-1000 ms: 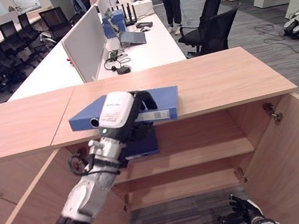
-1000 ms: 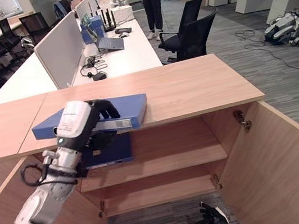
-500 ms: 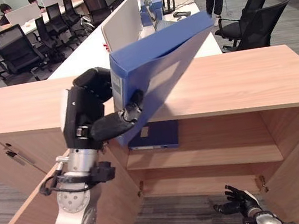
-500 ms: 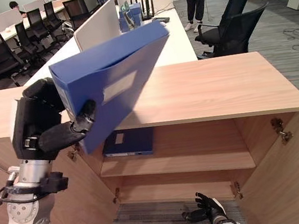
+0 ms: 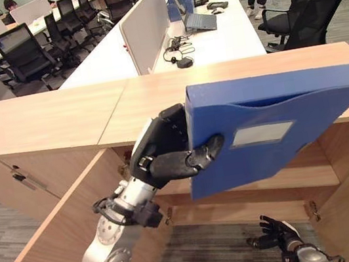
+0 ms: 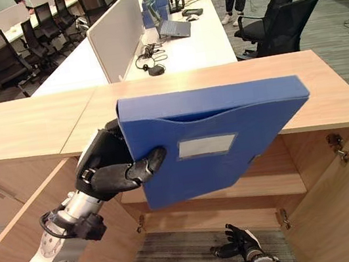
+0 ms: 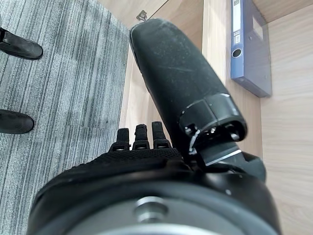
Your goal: Put the empty folder in the office cabinet
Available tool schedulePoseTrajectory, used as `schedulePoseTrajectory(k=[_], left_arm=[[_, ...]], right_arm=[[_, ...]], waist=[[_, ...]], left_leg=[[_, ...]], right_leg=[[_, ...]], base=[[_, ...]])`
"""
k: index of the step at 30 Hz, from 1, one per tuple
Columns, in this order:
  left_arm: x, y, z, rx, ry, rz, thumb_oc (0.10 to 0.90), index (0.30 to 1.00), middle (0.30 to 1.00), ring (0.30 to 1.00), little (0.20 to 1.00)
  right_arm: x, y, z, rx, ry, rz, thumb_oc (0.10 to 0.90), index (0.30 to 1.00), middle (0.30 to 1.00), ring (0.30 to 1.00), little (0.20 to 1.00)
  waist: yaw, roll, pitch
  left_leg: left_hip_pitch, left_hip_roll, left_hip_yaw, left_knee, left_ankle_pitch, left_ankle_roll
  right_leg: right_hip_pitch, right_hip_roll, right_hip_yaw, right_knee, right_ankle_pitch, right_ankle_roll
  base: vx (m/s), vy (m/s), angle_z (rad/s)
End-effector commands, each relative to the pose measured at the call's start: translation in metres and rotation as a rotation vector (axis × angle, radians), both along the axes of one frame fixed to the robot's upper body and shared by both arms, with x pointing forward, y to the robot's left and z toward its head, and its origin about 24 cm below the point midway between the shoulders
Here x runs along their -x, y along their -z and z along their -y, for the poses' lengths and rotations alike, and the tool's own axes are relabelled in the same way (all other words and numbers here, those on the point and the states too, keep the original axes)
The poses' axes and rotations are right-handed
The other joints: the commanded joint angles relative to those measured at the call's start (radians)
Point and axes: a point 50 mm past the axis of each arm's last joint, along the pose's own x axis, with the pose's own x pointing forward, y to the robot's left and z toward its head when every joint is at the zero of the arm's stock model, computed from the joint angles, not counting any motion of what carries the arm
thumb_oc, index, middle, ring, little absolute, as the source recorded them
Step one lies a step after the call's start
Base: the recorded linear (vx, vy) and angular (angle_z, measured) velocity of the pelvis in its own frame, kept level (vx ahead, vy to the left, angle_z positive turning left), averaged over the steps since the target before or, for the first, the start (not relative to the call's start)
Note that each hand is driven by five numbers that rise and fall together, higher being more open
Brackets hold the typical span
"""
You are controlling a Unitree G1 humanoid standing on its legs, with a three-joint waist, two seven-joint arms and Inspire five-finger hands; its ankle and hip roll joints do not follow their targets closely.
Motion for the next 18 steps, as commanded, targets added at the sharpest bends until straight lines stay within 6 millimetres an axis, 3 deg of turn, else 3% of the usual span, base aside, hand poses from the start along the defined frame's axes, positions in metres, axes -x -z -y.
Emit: schedulePoseTrajectory(k=[1, 11, 18], left_arm=[[0.007, -0.053, -0.009, 0.127, 0.01, 0.264, 0.4, 0.3, 0.3, 0.3, 0.3], [0.004, -0.036, -0.026, 0.072, -0.105, 0.201, 0.4, 0.3, 0.3, 0.3, 0.3], [0.004, -0.025, -0.046, 0.028, -0.23, 0.165, 0.4, 0.3, 0.3, 0.3, 0.3]], right_arm=[[-0.045, -0.023, -0.012, -0.047, -0.008, 0.168, 0.8, 0.9, 0.9, 0.9, 0.9], [-0.041, -0.021, -0.01, -0.06, 0.017, 0.16, 0.8, 0.9, 0.9, 0.9, 0.9], [-0.045, -0.032, 0.007, -0.069, 0.103, 0.223, 0.8, 0.9, 0.9, 0.9, 0.9]], waist=[[0.011, -0.06, -0.008], [0.013, -0.064, -0.012], [0.018, -0.069, -0.013]], left_leg=[[0.074, -0.014, -0.025, -0.006, -0.179, 0.012], [0.081, -0.013, -0.021, -0.006, -0.181, 0.014], [0.082, -0.013, -0.017, -0.006, -0.182, 0.013]], right_leg=[[0.064, -0.081, -0.006, 0.029, -0.144, 0.062], [0.069, -0.08, 0.0, 0.031, -0.149, 0.061], [0.072, -0.081, 0.002, 0.025, -0.146, 0.061]], base=[[0.0, 0.0, 0.0], [0.0, 0.001, 0.0], [0.0, 0.001, -0.01]])
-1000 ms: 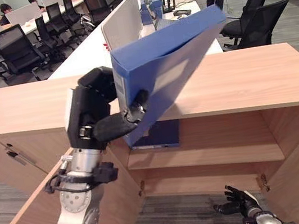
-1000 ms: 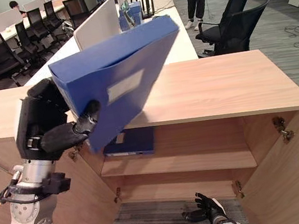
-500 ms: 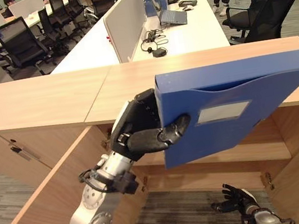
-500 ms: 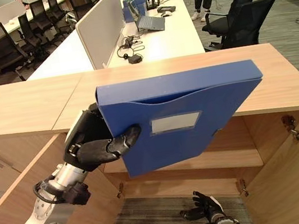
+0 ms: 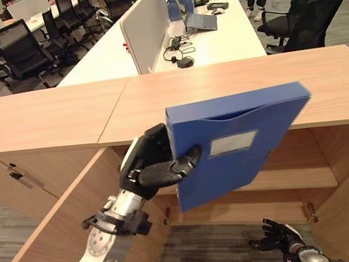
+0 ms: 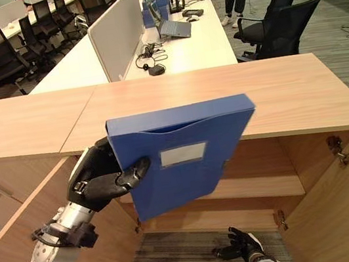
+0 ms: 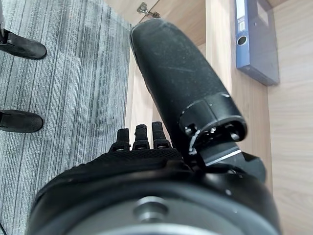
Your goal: Put the empty folder in the office cabinet
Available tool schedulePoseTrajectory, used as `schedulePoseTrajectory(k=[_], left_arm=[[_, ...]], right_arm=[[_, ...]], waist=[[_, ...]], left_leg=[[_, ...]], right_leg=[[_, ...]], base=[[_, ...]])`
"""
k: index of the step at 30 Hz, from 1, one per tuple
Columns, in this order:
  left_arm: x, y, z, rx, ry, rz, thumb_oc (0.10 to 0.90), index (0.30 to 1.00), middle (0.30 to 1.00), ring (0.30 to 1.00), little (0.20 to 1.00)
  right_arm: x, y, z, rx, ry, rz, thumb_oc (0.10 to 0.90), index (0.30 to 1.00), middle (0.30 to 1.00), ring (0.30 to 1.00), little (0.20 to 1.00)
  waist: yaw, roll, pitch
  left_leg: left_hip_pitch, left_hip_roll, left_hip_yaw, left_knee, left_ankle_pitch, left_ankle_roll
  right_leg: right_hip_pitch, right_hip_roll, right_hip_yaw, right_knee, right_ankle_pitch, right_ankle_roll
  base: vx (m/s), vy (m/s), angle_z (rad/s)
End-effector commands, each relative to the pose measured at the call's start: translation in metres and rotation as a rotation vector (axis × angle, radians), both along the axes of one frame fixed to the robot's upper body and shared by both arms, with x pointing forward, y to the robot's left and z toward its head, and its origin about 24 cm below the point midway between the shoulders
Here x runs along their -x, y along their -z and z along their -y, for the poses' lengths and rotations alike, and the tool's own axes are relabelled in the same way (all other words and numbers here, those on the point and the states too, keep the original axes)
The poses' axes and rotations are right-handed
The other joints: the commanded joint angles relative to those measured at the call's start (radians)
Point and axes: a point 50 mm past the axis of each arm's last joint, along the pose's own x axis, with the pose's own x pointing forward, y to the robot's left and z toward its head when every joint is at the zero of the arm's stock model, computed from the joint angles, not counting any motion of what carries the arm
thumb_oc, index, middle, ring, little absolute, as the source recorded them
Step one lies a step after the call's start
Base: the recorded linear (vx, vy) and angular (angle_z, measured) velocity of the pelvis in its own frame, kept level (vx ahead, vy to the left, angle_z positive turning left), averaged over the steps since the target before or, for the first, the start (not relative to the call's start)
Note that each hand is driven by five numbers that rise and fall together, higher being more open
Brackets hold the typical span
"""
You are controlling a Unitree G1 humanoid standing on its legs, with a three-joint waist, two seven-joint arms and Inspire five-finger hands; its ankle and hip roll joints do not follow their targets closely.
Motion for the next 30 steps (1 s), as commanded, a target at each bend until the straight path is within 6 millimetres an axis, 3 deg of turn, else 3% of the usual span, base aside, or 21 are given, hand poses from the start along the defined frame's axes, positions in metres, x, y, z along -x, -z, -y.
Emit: schedulePoseTrajectory(k=[1, 7, 8, 14, 18, 21, 26, 30], left_arm=[[-0.001, -0.055, -0.012, 0.036, -0.066, 0.316, 0.4, 0.3, 0.3, 0.3, 0.3], [0.0, -0.046, -0.026, -0.016, -0.13, 0.291, 0.4, 0.3, 0.3, 0.3, 0.3], [0.0, -0.041, -0.03, -0.031, -0.143, 0.271, 0.4, 0.3, 0.3, 0.3, 0.3], [-0.001, -0.033, -0.037, -0.056, -0.155, 0.24, 0.4, 0.3, 0.3, 0.3, 0.3], [-0.004, -0.027, -0.034, -0.061, -0.114, 0.223, 0.4, 0.3, 0.3, 0.3, 0.3], [-0.004, -0.02, -0.029, -0.062, -0.079, 0.201, 0.4, 0.3, 0.3, 0.3, 0.3], [-0.001, -0.013, -0.017, -0.038, -0.005, 0.177, 0.4, 0.3, 0.3, 0.3, 0.3], [0.0, -0.01, -0.012, -0.006, 0.018, 0.163, 0.4, 0.3, 0.3, 0.3, 0.3]], right_arm=[[-0.056, -0.042, 0.004, -0.046, 0.051, 0.28, 0.8, 0.9, 0.9, 0.9, 0.9], [-0.075, -0.072, 0.018, -0.152, 0.139, 0.455, 0.8, 0.9, 0.9, 0.9, 0.9], [-0.081, -0.085, 0.025, -0.176, 0.149, 0.518, 0.8, 0.9, 0.9, 0.9, 0.9], [-0.095, -0.114, 0.032, -0.249, 0.098, 0.63, 0.8, 0.9, 0.9, 0.9, 0.9], [-0.112, -0.161, -0.001, -0.494, -0.129, 0.794, 0.8, 0.9, 0.9, 0.9, 0.9], [-0.115, -0.181, -0.026, -0.62, -0.261, 0.862, 0.8, 0.9, 0.9, 0.9, 0.9], [-0.117, -0.197, -0.069, -0.738, -0.439, 0.887, 0.8, 0.9, 0.9, 0.9, 0.9], [-0.121, -0.207, -0.086, -0.791, -0.486, 0.919, 0.8, 0.9, 0.9, 0.9, 0.9]], waist=[[0.019, -0.056, -0.022], [0.023, -0.061, -0.023], [0.023, -0.064, -0.023], [0.024, -0.069, -0.024], [0.023, -0.077, -0.026], [0.024, -0.078, -0.03], [0.029, -0.081, -0.03], [0.034, -0.076, -0.028]], left_leg=[[0.067, -0.008, -0.02, -0.006, -0.178, 0.01], [0.067, -0.007, -0.017, -0.006, -0.179, 0.01], [0.066, -0.008, -0.016, -0.006, -0.179, 0.01], [0.066, -0.007, -0.011, -0.006, -0.177, 0.008], [0.063, -0.005, -0.008, -0.006, -0.173, 0.007], [0.061, -0.004, -0.006, -0.006, -0.171, 0.007], [0.053, -0.002, -0.006, -0.006, -0.166, 0.007], [0.049, -0.001, -0.005, -0.006, -0.162, 0.006]], right_leg=[[0.058, -0.076, -0.002, 0.025, -0.138, 0.052], [0.058, -0.075, 0.002, 0.02, -0.137, 0.053], [0.057, -0.076, 0.001, 0.02, -0.136, 0.053], [0.059, -0.075, 0.002, 0.016, -0.134, 0.054], [0.055, -0.076, 0.006, 0.014, -0.131, 0.054], [0.052, -0.077, 0.007, 0.011, -0.129, 0.054], [0.048, -0.076, 0.008, 0.009, -0.126, 0.052], [0.045, -0.076, 0.008, 0.009, -0.124, 0.05]], base=[[0.0, 0.0, 0.0], [0.0, 0.0, 0.0], [0.0, 0.0, 0.0], [0.0, 0.0, 0.0], [-0.01, -0.02, -0.04], [0.0, -0.01, -0.07], [-0.02, -0.023, 0.01], [0.0, -0.008, 0.0]])
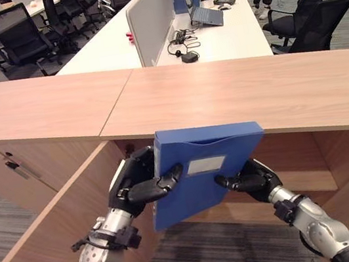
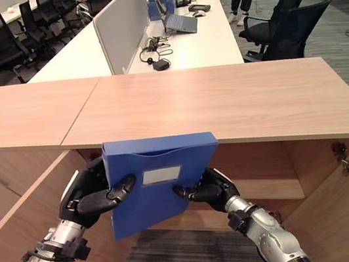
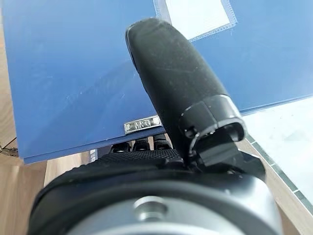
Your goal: Put the empty folder in the office cabinet
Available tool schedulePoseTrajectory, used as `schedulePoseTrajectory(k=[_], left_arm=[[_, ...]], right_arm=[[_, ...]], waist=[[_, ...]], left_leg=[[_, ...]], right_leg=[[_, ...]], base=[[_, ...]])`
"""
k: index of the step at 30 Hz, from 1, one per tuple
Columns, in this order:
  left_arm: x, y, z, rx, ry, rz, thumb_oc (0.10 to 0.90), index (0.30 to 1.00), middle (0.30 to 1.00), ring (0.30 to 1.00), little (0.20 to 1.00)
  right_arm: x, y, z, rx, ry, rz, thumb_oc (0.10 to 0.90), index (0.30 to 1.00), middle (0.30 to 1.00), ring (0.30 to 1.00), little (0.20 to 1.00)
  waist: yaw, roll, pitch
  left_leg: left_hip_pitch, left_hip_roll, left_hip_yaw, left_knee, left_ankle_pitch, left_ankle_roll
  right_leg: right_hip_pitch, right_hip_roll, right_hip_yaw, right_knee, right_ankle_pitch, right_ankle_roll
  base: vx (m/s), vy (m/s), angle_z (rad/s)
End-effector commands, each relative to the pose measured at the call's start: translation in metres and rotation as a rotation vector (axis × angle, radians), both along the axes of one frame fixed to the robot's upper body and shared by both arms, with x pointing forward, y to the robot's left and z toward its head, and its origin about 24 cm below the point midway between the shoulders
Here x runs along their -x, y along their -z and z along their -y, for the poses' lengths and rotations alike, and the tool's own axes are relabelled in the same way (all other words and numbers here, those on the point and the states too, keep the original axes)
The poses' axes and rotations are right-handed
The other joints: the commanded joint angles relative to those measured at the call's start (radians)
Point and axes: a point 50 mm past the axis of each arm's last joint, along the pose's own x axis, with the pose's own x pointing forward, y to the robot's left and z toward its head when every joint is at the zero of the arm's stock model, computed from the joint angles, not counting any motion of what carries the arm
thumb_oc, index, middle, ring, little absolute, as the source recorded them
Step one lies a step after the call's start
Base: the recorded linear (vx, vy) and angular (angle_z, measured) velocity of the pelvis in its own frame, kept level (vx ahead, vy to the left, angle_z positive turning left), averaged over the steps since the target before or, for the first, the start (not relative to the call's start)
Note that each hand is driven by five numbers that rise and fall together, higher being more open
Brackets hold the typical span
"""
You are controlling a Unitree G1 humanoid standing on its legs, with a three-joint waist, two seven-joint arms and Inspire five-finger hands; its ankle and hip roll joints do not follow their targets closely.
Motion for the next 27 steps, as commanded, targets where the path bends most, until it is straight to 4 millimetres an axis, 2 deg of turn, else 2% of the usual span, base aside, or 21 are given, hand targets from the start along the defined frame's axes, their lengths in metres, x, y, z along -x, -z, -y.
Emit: schedulePoseTrajectory(k=[1, 7, 8, 9, 10, 14, 27], left_arm=[[-0.009, -0.045, 0.015, 0.052, 0.13, 0.251, 0.4, 0.3, 0.3, 0.3, 0.3], [-0.007, -0.039, 0.031, 0.113, 0.241, 0.193, 0.4, 0.3, 0.3, 0.3, 0.3], [-0.007, -0.037, 0.034, 0.129, 0.25, 0.183, 0.4, 0.3, 0.3, 0.3, 0.3], [-0.007, -0.037, 0.034, 0.133, 0.249, 0.182, 0.4, 0.3, 0.3, 0.3, 0.3], [-0.007, -0.037, 0.034, 0.137, 0.246, 0.18, 0.4, 0.3, 0.3, 0.3, 0.3], [-0.007, -0.035, 0.036, 0.164, 0.223, 0.175, 0.4, 0.3, 0.3, 0.3, 0.3], [-0.007, -0.028, 0.032, 0.22, 0.16, 0.144, 0.4, 0.3, 0.3, 0.3, 0.3]], right_arm=[[-0.031, -0.07, -0.041, -0.189, -0.16, 0.332, 0.8, 0.9, 0.9, 0.9, 0.9], [-0.026, -0.071, -0.071, -0.249, -0.294, 0.312, 0.8, 0.9, 0.9, 0.9, 0.9], [-0.024, -0.073, -0.078, -0.3, -0.31, 0.312, 0.573, 0.559, 0.559, 0.559, 0.559], [-0.024, -0.074, -0.08, -0.319, -0.311, 0.314, 0.452, 0.378, 0.378, 0.378, 0.378], [-0.024, -0.076, -0.082, -0.341, -0.309, 0.316, 0.4, 0.3, 0.3, 0.3, 0.3], [-0.024, -0.081, -0.089, -0.411, -0.287, 0.326, 0.4, 0.3, 0.3, 0.3, 0.3], [-0.022, -0.085, -0.093, -0.435, -0.274, 0.333, 0.4, 0.3, 0.3, 0.3, 0.3]], waist=[[-0.009, -0.035, -0.037], [-0.008, -0.036, -0.036], [-0.007, -0.037, -0.036], [-0.006, -0.037, -0.036], [-0.006, -0.037, -0.035], [-0.004, -0.037, -0.037], [-0.002, -0.04, -0.038]], left_leg=[[0.052, 0.0, -0.025, -0.006, -0.159, 0.004], [0.05, -0.002, -0.027, -0.006, -0.155, 0.005], [0.049, -0.002, -0.029, -0.006, -0.155, 0.005], [0.049, -0.002, -0.029, -0.006, -0.155, 0.005], [0.049, -0.001, -0.03, -0.006, -0.154, 0.005], [0.047, -0.002, -0.029, -0.006, -0.155, 0.006], [0.045, 0.0, -0.025, -0.006, -0.153, 0.005]], right_leg=[[0.053, -0.075, -0.008, 0.008, -0.128, 0.055], [0.054, -0.075, -0.01, 0.008, -0.127, 0.054], [0.053, -0.075, -0.009, 0.008, -0.128, 0.054], [0.052, -0.074, -0.009, 0.008, -0.127, 0.054], [0.052, -0.074, -0.008, 0.008, -0.127, 0.053], [0.05, -0.073, -0.005, 0.008, -0.126, 0.053], [0.049, -0.072, -0.006, 0.008, -0.125, 0.054]], base=[[0.0, 0.0, 0.0], [0.0, 0.0, 0.0], [0.0, 0.0, 0.0], [0.0, 0.0, 0.0], [0.0, 0.0, 0.0], [0.0, 0.0, 0.0], [0.0, 0.0, 0.0]])
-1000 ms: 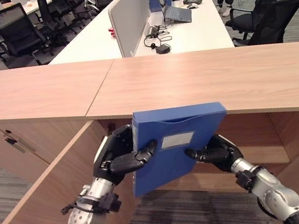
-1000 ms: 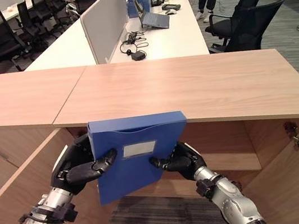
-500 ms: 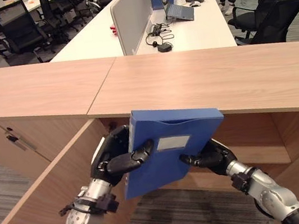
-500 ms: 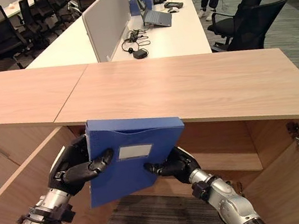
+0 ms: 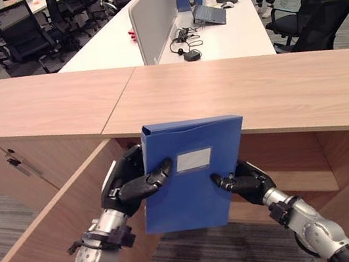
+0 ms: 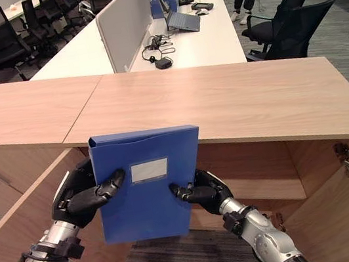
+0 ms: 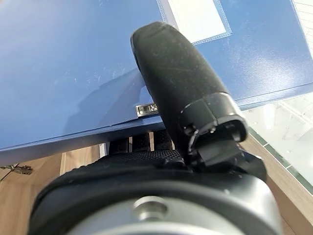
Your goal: Put the empty folder in the office cabinet
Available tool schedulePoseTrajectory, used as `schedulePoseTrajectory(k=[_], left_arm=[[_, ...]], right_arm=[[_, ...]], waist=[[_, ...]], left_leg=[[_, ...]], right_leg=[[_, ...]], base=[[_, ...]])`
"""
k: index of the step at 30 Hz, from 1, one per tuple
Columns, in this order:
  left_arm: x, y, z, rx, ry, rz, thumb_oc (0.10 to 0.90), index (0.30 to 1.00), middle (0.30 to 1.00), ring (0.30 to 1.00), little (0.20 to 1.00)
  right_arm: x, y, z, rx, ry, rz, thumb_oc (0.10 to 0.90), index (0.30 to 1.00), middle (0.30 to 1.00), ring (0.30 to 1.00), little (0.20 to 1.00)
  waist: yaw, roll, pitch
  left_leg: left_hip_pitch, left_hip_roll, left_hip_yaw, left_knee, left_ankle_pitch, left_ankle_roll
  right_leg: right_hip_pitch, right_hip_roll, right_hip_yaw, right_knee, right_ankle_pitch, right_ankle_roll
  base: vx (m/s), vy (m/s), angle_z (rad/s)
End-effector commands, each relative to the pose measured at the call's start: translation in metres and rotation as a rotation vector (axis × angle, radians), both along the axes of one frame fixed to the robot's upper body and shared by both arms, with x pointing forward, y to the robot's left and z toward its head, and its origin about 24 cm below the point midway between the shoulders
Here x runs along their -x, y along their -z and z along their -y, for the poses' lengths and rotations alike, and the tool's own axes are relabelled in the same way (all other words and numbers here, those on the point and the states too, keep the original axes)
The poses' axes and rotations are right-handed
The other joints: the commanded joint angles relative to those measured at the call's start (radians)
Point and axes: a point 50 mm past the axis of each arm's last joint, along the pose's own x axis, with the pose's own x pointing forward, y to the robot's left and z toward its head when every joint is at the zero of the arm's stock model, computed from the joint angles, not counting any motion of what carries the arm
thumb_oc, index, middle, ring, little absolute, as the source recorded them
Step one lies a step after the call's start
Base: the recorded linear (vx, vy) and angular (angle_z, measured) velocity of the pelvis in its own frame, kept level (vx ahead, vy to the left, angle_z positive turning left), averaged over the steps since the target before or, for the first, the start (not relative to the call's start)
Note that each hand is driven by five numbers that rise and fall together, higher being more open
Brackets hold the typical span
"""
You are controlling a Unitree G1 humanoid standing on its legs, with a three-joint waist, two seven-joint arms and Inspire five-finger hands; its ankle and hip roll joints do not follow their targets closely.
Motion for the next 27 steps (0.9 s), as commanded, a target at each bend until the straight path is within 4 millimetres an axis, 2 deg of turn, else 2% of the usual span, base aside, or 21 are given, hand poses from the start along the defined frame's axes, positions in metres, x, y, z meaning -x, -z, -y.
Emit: schedulePoseTrajectory(k=[1, 4, 5, 6, 7, 8, 11, 13, 14, 16, 17, 19, 20, 21, 22, 27], left_arm=[[-0.007, -0.028, 0.037, 0.126, 0.172, 0.176, 0.4, 0.3, 0.3, 0.3, 0.3], [-0.007, -0.024, 0.033, 0.122, 0.149, 0.158, 0.4, 0.3, 0.3, 0.3, 0.3], [-0.007, -0.024, 0.033, 0.122, 0.149, 0.158, 0.499, 0.448, 0.448, 0.448, 0.448], [-0.007, -0.022, 0.032, 0.118, 0.14, 0.152, 0.532, 0.498, 0.498, 0.498, 0.498], [-0.008, -0.019, 0.027, 0.093, 0.107, 0.144, 0.595, 0.592, 0.592, 0.592, 0.592], [-0.008, -0.018, 0.024, 0.072, 0.093, 0.139, 0.8, 0.9, 0.9, 0.9, 0.9], [-0.008, -0.012, 0.016, 0.03, 0.065, 0.116, 0.8, 0.9, 0.9, 0.9, 0.9], [-0.006, -0.004, -0.004, -0.113, 0.001, 0.092, 0.8, 0.9, 0.9, 0.9, 0.9], [-0.006, -0.004, -0.004, -0.113, 0.001, 0.092, 0.8, 0.9, 0.9, 0.9, 0.9], [0.0, 0.016, -0.031, -0.237, -0.099, 0.011, 0.8, 0.9, 0.9, 0.9, 0.9], [0.0, 0.016, -0.031, -0.237, -0.099, 0.011, 0.8, 0.9, 0.9, 0.9, 0.9], [0.008, 0.035, -0.051, -0.302, -0.174, -0.083, 0.8, 0.9, 0.9, 0.9, 0.9], [0.018, 0.053, -0.065, -0.325, -0.219, -0.177, 0.8, 0.9, 0.9, 0.9, 0.9], [0.018, 0.054, -0.065, -0.325, -0.219, -0.177, 0.8, 0.9, 0.9, 0.9, 0.9], [0.025, 0.068, -0.071, -0.343, -0.236, -0.247, 0.8, 0.9, 0.9, 0.9, 0.9], [0.047, 0.108, -0.088, -0.476, -0.221, -0.461, 0.8, 0.9, 0.9, 0.9, 0.9]], right_arm=[[-0.025, -0.089, -0.075, -0.386, -0.201, 0.37, 0.4, 0.3, 0.3, 0.3, 0.3], [-0.023, -0.085, -0.074, -0.379, -0.202, 0.355, 0.4, 0.3, 0.3, 0.3, 0.3], [-0.023, -0.085, -0.074, -0.379, -0.202, 0.355, 0.4, 0.3, 0.3, 0.3, 0.3], [-0.023, -0.084, -0.073, -0.372, -0.203, 0.349, 0.4, 0.3, 0.3, 0.3, 0.3], [-0.022, -0.079, -0.071, -0.351, -0.207, 0.335, 0.4, 0.3, 0.3, 0.3, 0.3], [-0.022, -0.076, -0.069, -0.332, -0.213, 0.322, 0.4, 0.3, 0.3, 0.3, 0.3], [-0.02, -0.066, -0.063, -0.263, -0.227, 0.298, 0.4, 0.3, 0.3, 0.3, 0.3], [-0.018, -0.05, -0.049, -0.15, -0.233, 0.26, 0.4, 0.3, 0.3, 0.3, 0.3], [-0.018, -0.05, -0.049, -0.15, -0.234, 0.259, 0.4, 0.3, 0.3, 0.3, 0.3], [-0.015, -0.037, -0.033, -0.035, -0.24, 0.227, 0.4, 0.3, 0.3, 0.3, 0.3], [-0.015, -0.037, -0.033, -0.035, -0.24, 0.227, 0.4, 0.3, 0.3, 0.3, 0.3], [-0.011, -0.029, -0.021, 0.049, -0.246, 0.21, 0.4, 0.3, 0.3, 0.3, 0.3], [-0.007, -0.021, -0.011, 0.083, -0.243, 0.174, 0.4, 0.3, 0.3, 0.3, 0.3], [-0.007, -0.021, -0.011, 0.083, -0.243, 0.174, 0.4, 0.3, 0.3, 0.3, 0.3], [-0.004, -0.015, -0.006, 0.089, -0.233, 0.148, 0.4, 0.3, 0.3, 0.3, 0.3], [0.006, -0.003, 0.015, 0.194, -0.237, 0.111, 0.4, 0.3, 0.3, 0.3, 0.3]], waist=[[-0.009, -0.038, -0.037], [-0.007, -0.039, -0.038], [-0.007, -0.039, -0.038], [-0.007, -0.04, -0.038], [-0.006, -0.042, -0.038], [-0.006, -0.043, -0.038], [-0.005, -0.044, -0.036], [0.0, -0.046, -0.035], [0.0, -0.046, -0.035], [0.01, -0.051, -0.032], [0.01, -0.051, -0.033], [0.02, -0.054, -0.028], [0.029, -0.056, -0.026], [0.029, -0.056, -0.026], [0.032, -0.058, -0.023], [0.043, -0.061, -0.016]], left_leg=[[0.054, 0.0, -0.027, -0.006, -0.154, 0.003], [0.052, 0.001, -0.028, -0.006, -0.153, 0.002], [0.052, 0.001, -0.028, -0.006, -0.153, 0.002], [0.051, 0.001, -0.027, -0.006, -0.153, 0.002], [0.052, 0.001, -0.028, -0.006, -0.153, 0.001], [0.051, 0.001, -0.028, -0.006, -0.153, 0.001], [0.049, 0.001, -0.029, -0.006, -0.152, -0.001], [0.044, 0.002, -0.03, -0.006, -0.149, -0.003], [0.044, 0.002, -0.03, -0.006, -0.149, -0.003], [0.038, 0.002, -0.033, -0.006, -0.146, -0.005], [0.038, 0.002, -0.034, -0.006, -0.146, -0.005], [0.033, 0.001, -0.037, -0.006, -0.142, -0.008], [0.026, 0.0, -0.04, -0.006, -0.139, -0.009], [0.026, 0.0, -0.04, -0.006, -0.139, -0.009], [0.022, 0.0, -0.042, -0.006, -0.136, -0.01], [0.004, -0.002, -0.053, -0.006, -0.127, -0.013]], right_leg=[[0.058, -0.072, -0.007, 0.008, -0.13, 0.055], [0.058, -0.072, -0.007, 0.008, -0.13, 0.055], [0.058, -0.072, -0.007, 0.008, -0.13, 0.055], [0.058, -0.072, -0.008, 0.008, -0.13, 0.055], [0.058, -0.071, -0.009, 0.008, -0.131, 0.055], [0.058, -0.071, -0.01, 0.008, -0.131, 0.054], [0.057, -0.071, -0.012, 0.008, -0.13, 0.054], [0.054, -0.071, -0.017, 0.008, -0.13, 0.055], [0.054, -0.071, -0.017, 0.008, -0.13, 0.055], [0.05, -0.071, -0.025, 0.008, -0.129, 0.056], [0.05, -0.071, -0.025, 0.008, -0.129, 0.056], [0.048, -0.071, -0.033, 0.008, -0.129, 0.058], [0.044, -0.072, -0.037, 0.008, -0.127, 0.061], [0.044, -0.072, -0.037, 0.008, -0.127, 0.061], [0.041, -0.072, -0.041, 0.008, -0.127, 0.062], [0.03, -0.075, -0.057, 0.008, -0.125, 0.069]], base=[[0.0, 0.0, 0.0], [0.0, 0.0, 0.0], [0.0, 0.0, 0.0], [0.0, 0.0, 0.0], [0.0, 0.0, 0.0], [0.0, 0.0, 0.0], [0.0, 0.0, 0.0], [0.0, 0.0, 0.0], [0.0, 0.0, 0.0], [0.0, 0.0, 0.0], [0.0, 0.0, 0.0], [0.0, 0.001, 0.02], [-0.01, 0.004, 0.04], [-0.01, 0.003, 0.06], [-0.01, 0.001, 0.06], [-0.01, 0.002, 0.11]])
